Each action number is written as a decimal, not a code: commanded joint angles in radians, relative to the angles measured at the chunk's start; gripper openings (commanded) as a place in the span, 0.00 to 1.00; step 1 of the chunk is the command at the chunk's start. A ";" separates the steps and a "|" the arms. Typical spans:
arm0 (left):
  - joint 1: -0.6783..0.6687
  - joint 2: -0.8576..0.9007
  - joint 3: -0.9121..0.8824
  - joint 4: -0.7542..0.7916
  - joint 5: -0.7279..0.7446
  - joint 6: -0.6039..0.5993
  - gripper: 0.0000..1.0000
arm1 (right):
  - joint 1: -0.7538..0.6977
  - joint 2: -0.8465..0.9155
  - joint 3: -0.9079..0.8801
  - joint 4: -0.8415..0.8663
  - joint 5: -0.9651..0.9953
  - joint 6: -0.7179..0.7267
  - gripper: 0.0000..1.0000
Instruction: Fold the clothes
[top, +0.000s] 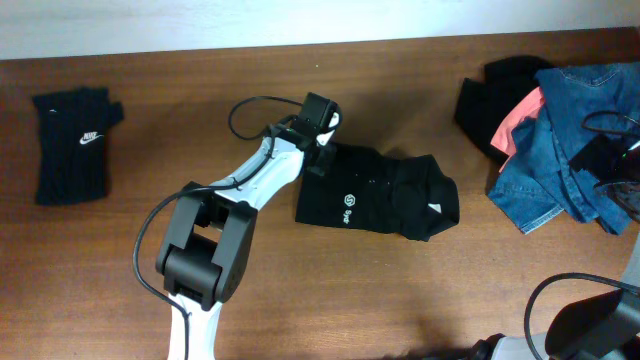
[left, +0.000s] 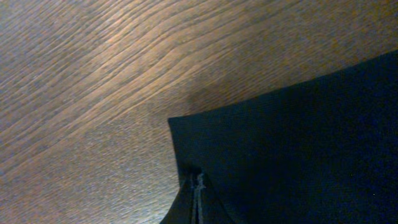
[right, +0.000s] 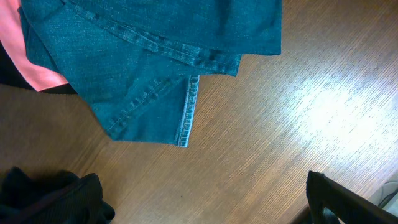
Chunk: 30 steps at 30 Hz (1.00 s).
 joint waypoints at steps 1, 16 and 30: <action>-0.003 -0.035 0.017 -0.003 0.028 -0.013 0.01 | -0.005 0.005 0.002 0.000 0.012 0.005 0.99; -0.021 -0.231 0.018 -0.105 0.061 -0.081 0.01 | -0.005 0.005 0.002 0.000 0.012 0.005 0.99; -0.024 -0.105 0.016 -0.154 0.221 -0.081 0.01 | -0.005 0.005 0.002 0.000 0.012 0.005 0.99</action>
